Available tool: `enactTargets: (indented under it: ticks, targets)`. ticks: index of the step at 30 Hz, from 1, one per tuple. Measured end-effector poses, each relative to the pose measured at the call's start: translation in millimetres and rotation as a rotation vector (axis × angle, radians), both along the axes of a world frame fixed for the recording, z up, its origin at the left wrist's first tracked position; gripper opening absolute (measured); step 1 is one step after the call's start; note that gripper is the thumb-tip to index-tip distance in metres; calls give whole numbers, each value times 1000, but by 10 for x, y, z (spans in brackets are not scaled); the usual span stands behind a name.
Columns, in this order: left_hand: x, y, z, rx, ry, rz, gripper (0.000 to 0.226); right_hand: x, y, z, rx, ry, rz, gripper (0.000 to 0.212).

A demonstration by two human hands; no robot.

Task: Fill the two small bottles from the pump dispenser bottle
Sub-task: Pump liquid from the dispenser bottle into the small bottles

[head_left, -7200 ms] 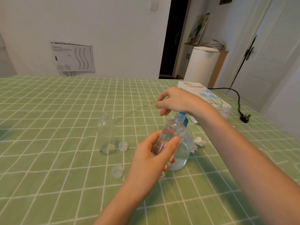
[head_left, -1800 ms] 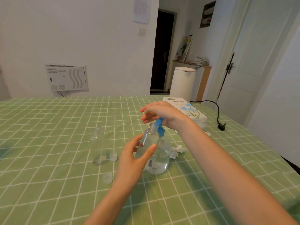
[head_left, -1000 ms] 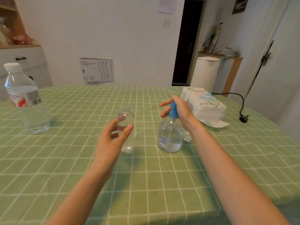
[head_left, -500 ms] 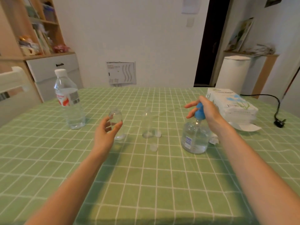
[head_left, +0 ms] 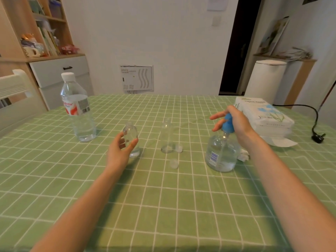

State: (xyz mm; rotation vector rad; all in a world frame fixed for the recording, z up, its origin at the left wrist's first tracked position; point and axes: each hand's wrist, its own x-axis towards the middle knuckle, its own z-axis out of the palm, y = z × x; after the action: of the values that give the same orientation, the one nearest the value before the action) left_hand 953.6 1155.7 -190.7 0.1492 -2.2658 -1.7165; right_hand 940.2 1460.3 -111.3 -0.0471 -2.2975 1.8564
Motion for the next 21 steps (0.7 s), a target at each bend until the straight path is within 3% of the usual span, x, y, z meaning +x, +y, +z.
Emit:
enactTargets:
  ticks: [6,12,16,19,21]
  targets:
    - [-12,13,-28,-28,-32,14,50,4,-2,3,2,2,-2,46]
    - [110,58,-79,-49,-163,46,75,3,-5,-5,2,3,-7,45]
    - [364,186,-109,12,-172,157,42,-8,-4,-10,-2,10,-5,45]
    - [520,379,-93,50,-196,-34,27,-10,-2,-18,5,14,-9,46]
    - [519,521,-66,36,-175,-119,33,-7,-5,-18,10,11,-9,46]
